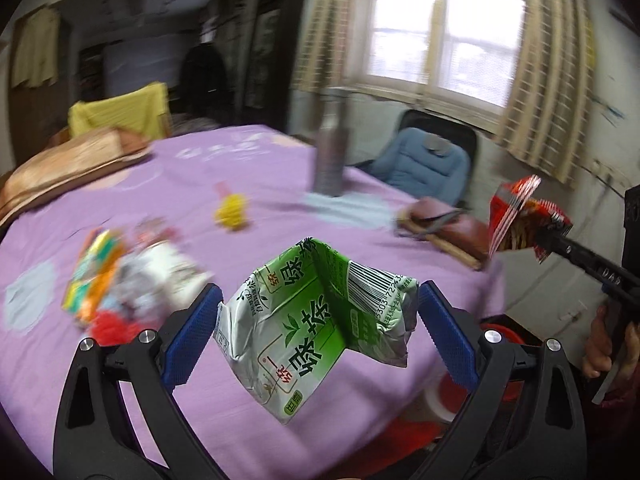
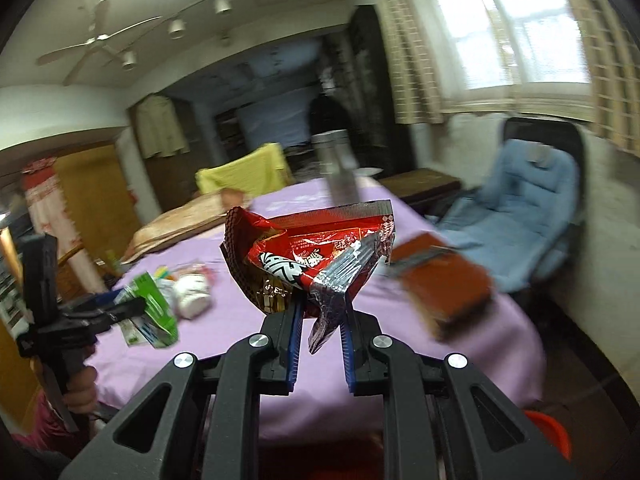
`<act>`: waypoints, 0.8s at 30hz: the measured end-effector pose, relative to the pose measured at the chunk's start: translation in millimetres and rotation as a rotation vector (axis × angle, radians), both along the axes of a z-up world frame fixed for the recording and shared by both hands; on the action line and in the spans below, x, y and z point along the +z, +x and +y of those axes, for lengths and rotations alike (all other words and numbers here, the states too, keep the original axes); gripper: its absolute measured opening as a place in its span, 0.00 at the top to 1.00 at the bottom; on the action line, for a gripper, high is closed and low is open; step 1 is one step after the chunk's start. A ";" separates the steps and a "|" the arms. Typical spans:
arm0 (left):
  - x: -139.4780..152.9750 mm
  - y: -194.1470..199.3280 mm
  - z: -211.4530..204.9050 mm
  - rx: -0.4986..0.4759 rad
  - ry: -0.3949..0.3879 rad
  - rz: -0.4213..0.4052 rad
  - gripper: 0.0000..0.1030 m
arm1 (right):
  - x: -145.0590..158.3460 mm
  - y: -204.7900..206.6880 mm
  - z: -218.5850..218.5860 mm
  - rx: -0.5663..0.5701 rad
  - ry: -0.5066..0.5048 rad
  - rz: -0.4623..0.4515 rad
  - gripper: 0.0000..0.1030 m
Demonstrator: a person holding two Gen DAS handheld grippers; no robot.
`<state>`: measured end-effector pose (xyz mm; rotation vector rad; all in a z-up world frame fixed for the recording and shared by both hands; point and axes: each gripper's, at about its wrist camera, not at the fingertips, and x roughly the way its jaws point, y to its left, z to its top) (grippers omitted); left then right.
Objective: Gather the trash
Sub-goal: 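Carry the carton and wrapper over the red wastebasket with both tools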
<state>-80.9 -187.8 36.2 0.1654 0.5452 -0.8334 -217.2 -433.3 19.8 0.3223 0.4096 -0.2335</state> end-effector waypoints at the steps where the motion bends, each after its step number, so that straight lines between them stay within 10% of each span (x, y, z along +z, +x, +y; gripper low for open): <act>1: 1.5 -5.5 -11.9 -0.028 0.001 -0.004 0.09 | -3.7 -10.8 -7.0 -0.032 -0.005 0.015 0.83; 10: -7.5 -56.0 -120.8 -0.276 0.044 0.017 0.09 | -108.9 -69.8 -88.6 -0.275 0.102 0.314 0.78; 14: -27.9 -80.8 -172.1 -0.381 0.106 0.060 0.09 | -183.4 -73.6 -121.0 -0.344 0.226 0.466 0.27; 24: -98.2 -143.1 -297.6 -0.620 0.258 0.140 0.07 | -165.2 -158.4 -166.7 -0.525 0.318 0.214 0.20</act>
